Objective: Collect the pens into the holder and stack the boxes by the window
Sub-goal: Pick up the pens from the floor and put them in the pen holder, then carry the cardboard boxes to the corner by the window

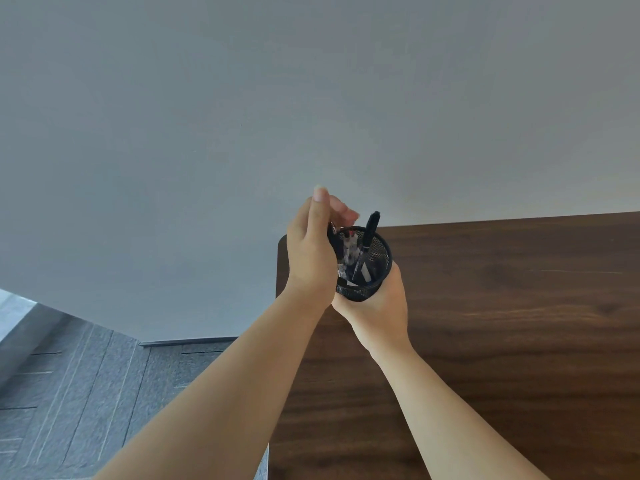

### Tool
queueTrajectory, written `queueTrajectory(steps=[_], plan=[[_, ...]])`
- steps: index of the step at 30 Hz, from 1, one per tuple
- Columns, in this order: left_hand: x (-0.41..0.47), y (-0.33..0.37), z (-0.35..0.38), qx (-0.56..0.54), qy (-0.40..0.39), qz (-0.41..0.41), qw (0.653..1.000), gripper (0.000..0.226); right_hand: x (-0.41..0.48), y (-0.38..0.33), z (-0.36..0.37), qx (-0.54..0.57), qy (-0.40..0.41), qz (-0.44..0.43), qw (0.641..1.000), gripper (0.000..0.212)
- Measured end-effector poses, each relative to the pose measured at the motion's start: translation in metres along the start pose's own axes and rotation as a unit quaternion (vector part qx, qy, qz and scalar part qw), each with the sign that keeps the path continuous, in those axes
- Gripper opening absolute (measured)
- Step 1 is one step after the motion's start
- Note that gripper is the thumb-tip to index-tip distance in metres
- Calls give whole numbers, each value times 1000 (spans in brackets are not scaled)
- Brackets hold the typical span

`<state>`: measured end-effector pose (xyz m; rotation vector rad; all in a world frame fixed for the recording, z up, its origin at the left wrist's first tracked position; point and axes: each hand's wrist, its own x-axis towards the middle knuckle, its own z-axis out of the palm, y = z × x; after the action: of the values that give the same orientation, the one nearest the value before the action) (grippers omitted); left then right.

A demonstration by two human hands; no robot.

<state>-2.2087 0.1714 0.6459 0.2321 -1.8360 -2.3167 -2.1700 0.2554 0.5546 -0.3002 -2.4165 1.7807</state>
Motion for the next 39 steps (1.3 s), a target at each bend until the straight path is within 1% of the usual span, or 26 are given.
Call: queueTrajectory(steps=[3, 5, 7, 10, 12, 14, 16, 18, 21, 24, 27, 29, 31, 32, 34, 37, 39], plan=[[1, -3, 2, 49, 33, -9, 998, 35, 0, 0, 0, 0, -3, 6, 1000, 78], [-1, -7, 1, 111, 23, -11, 993, 32, 0, 0, -1, 3, -5, 10, 1000, 79], [-2, -11, -3, 135, 9, -25, 991, 33, 0, -1, -2, 0, -6, 7, 1000, 76], [-2, -13, -11, 105, 8, -62, 992, 28, 1, -3, -3, 2, -7, -2, 1000, 77], [-3, -13, -15, 48, -4, -120, 992, 25, 3, -3, -5, 6, -14, -7, 1000, 81], [-6, -13, -17, 1, -19, -188, 982, 35, 4, -6, -8, 6, -31, -17, 999, 83], [-8, -16, -17, -7, -23, -216, 976, 50, 4, -9, -12, 2, -40, -26, 999, 87], [-9, -18, -15, 1, -28, -224, 974, 54, 5, -11, -13, 3, -48, -29, 998, 88], [-8, -19, -16, 1, -33, -238, 971, 55, 4, -12, -13, -8, -51, -24, 998, 85], [-6, -13, -21, -19, -28, -228, 973, 50, 6, -15, -14, -15, -51, -16, 998, 83], [-9, 2, -32, -1, -10, -196, 981, 49, 0, -25, -18, -58, -48, 3, 997, 95], [-14, 18, -40, 18, 5, -177, 984, 49, -18, -40, -27, -68, -42, 44, 996, 105], [-21, 38, -49, 14, 6, -183, 983, 49, -45, -55, -42, -62, -19, 120, 991, 108], [-27, 50, -54, 9, 7, -188, 982, 49, -60, -63, -49, -57, -7, 145, 988, 104], [-42, 76, -64, 5, 5, -191, 982, 46, -89, -85, -61, -58, 1, 157, 986, 90], [-75, 112, -80, 17, 14, -168, 985, 40, -118, -116, -66, -62, -12, 104, 993, 61], [-106, 131, -94, 29, 36, -137, 989, 38, -132, -137, -63, -42, -51, 52, 996, 46]])
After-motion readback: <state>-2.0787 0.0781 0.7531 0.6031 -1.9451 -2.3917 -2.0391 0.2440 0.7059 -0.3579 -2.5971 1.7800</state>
